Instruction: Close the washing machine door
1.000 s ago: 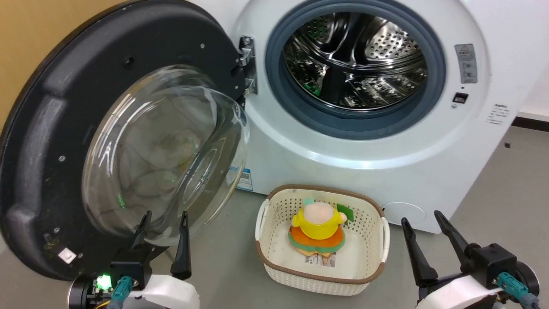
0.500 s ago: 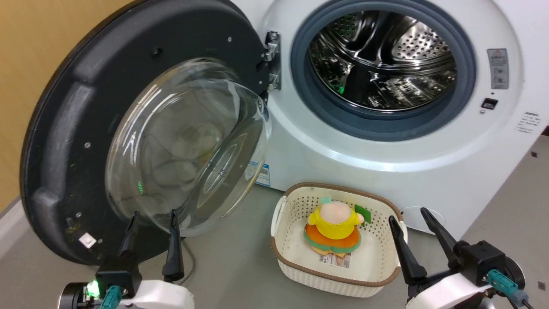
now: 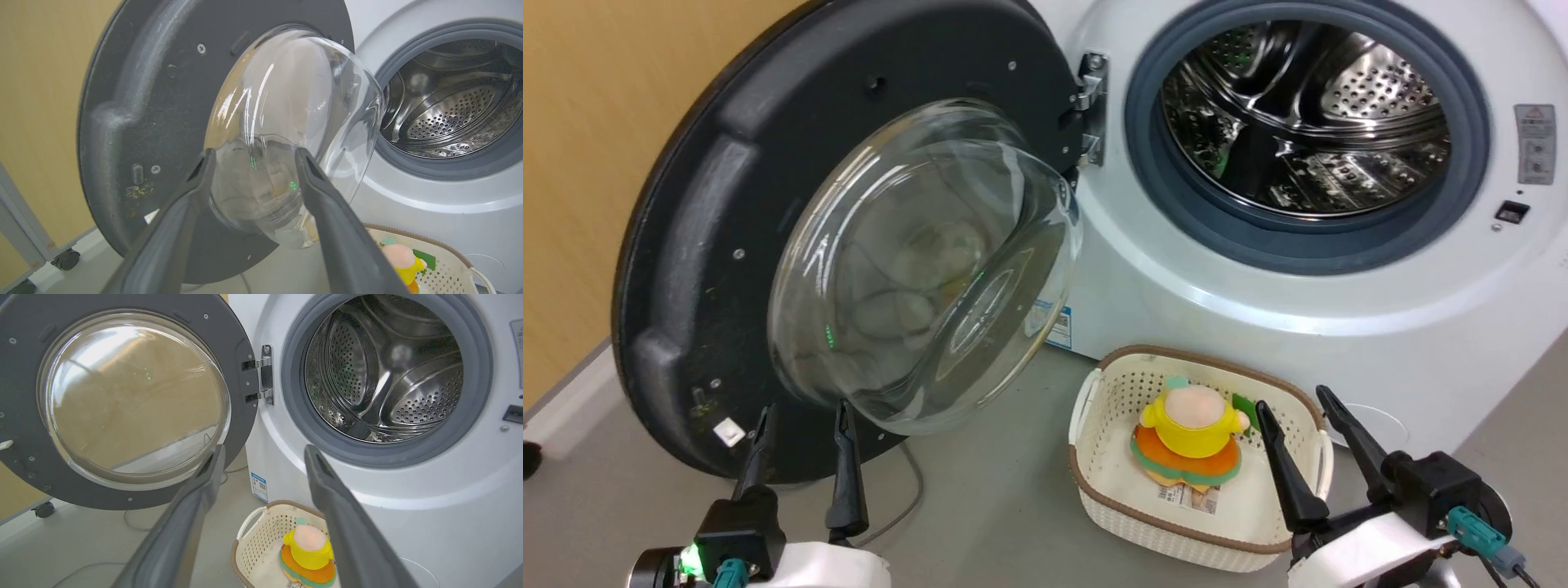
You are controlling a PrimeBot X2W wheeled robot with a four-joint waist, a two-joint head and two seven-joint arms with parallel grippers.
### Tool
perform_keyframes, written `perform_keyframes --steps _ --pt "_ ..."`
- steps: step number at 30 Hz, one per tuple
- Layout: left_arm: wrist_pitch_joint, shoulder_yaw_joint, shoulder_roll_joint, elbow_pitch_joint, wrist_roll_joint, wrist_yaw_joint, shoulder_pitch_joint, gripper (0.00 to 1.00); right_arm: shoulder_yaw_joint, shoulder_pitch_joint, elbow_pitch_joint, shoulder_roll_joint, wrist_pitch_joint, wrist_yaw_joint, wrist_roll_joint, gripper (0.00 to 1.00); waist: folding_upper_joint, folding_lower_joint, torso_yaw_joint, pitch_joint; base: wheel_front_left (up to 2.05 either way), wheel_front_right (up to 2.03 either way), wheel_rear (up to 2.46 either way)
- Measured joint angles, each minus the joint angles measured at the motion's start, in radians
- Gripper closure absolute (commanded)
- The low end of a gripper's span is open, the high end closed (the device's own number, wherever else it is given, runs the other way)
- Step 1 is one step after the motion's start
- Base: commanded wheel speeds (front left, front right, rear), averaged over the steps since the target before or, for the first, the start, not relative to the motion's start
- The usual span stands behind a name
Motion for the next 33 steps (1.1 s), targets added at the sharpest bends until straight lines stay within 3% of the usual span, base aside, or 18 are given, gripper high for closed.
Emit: perform_keyframes --steps 33 --pt "-0.075 -0.023 0.000 -0.043 -0.017 0.052 0.025 0.00 0.053 -0.012 0.020 -0.042 -0.076 0.000 0.081 0.00 0.0000 0.0000 0.140 -0.008 -0.02 -0.02 -0.02"
